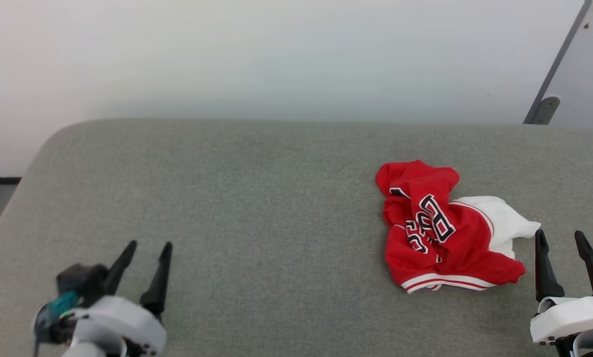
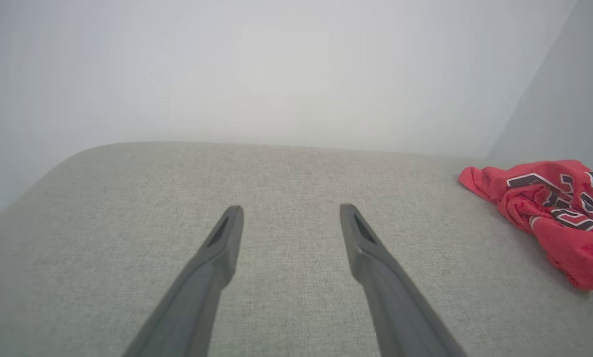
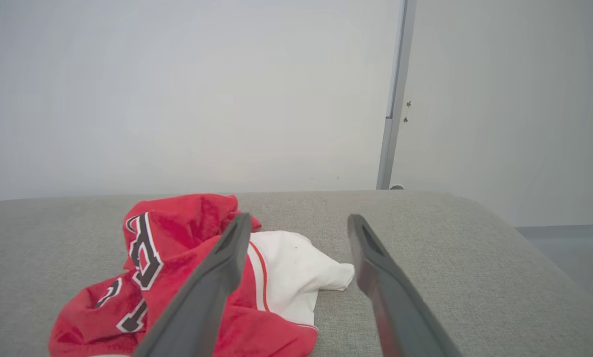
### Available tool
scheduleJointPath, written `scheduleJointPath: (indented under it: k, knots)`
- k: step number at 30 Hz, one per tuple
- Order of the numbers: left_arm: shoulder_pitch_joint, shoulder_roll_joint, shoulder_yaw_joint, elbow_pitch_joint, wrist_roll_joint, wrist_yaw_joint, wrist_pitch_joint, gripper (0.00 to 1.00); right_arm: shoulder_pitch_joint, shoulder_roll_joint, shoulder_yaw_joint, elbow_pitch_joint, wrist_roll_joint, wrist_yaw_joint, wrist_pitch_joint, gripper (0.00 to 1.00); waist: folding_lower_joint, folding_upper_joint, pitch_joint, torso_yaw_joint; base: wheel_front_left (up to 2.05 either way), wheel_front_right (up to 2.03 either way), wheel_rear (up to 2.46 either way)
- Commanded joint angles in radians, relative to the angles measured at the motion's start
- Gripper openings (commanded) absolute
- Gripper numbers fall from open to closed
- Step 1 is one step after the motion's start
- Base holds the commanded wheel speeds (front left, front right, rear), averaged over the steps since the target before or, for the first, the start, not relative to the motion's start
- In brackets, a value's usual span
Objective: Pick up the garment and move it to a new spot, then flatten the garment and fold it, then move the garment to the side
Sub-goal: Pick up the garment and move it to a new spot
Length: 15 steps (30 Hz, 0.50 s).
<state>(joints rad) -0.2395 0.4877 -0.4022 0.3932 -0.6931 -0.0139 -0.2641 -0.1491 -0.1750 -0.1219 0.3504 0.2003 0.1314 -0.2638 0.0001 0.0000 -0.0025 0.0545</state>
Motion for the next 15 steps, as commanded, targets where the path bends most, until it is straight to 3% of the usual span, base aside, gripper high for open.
scheduleJointPath:
  k: [1, 7, 15]
  knots:
    - [0.022, -0.008, 0.021, -0.015, 0.017, 0.007, 0.0, 1.0, 0.018, 0.005, -0.001, -0.003, 0.004, -0.001, -0.001, 1.0, -0.0001, 0.0, -0.011, -0.01, 0.0, 0.0, 0.0]
    - [0.158, -0.052, 0.198, -0.14, 0.149, 0.017, 0.0, 1.0, 0.013, 0.012, 0.004, -0.037, 0.005, -0.001, -0.001, 1.0, -0.0001, 0.0, -0.011, -0.023, 0.0, 0.0, 0.0]
    - [0.258, -0.131, 0.347, -0.236, 0.262, -0.012, 0.0, 1.0, 0.021, 0.03, 0.012, -0.111, -0.001, -0.001, -0.001, 1.0, -0.0001, 0.0, -0.003, -0.026, 0.0, 0.0, 0.0]
